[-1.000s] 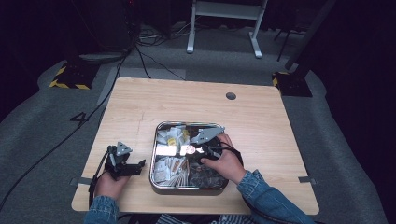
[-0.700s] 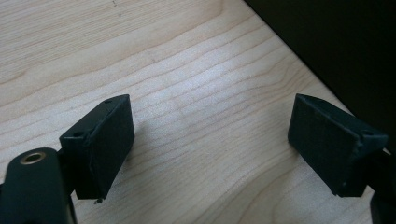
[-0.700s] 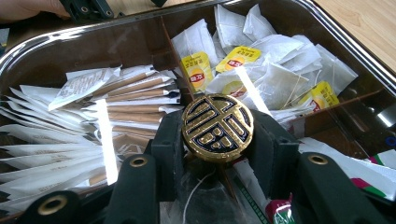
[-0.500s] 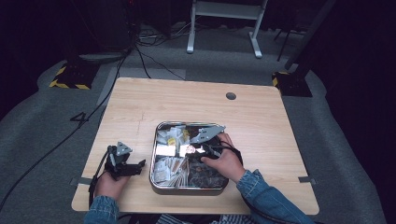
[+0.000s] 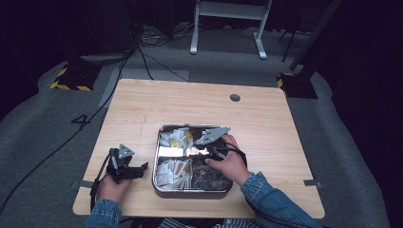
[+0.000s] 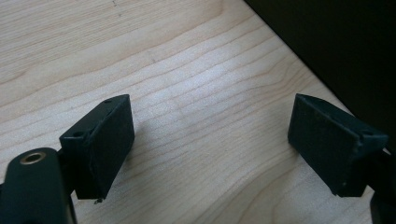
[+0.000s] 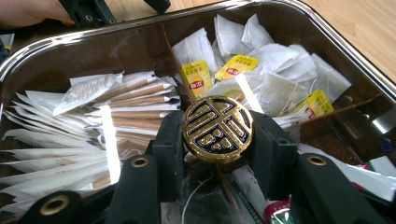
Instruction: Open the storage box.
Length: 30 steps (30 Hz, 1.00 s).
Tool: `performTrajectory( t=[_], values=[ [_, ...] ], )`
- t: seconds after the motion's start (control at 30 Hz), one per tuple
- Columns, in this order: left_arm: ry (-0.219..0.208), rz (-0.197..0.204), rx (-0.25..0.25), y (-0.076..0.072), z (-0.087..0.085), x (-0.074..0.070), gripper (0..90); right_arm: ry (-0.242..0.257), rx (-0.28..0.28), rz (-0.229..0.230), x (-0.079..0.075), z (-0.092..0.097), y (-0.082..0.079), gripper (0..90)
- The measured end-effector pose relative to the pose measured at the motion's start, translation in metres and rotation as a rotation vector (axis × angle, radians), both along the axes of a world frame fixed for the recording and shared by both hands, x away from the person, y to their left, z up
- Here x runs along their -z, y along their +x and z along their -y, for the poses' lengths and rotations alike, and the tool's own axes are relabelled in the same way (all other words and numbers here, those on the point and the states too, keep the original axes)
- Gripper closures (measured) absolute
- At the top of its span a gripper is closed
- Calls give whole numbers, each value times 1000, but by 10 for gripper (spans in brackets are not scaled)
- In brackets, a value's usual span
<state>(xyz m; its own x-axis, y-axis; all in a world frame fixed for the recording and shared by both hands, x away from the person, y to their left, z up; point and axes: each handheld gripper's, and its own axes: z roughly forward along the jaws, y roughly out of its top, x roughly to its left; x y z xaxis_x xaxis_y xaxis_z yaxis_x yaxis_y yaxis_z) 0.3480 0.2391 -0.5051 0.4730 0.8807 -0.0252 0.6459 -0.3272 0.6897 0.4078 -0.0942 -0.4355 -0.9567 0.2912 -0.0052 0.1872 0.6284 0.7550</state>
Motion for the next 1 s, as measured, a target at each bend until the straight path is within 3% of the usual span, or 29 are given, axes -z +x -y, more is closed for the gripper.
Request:
performTrajectory(
  t=[0.43, 0.63, 1.0],
  values=[
    [0, 0, 1, 0, 0, 0, 150, 21, 10, 49, -40, 17, 5, 589],
    [1, -3, 2, 0, 0, 0, 151, 31, 47, 69, -54, 38, 11, 589],
    [1, -3, 3, 0, 0, 0, 150, 58, 135, 77, -64, 82, 21, 589]
  ],
)
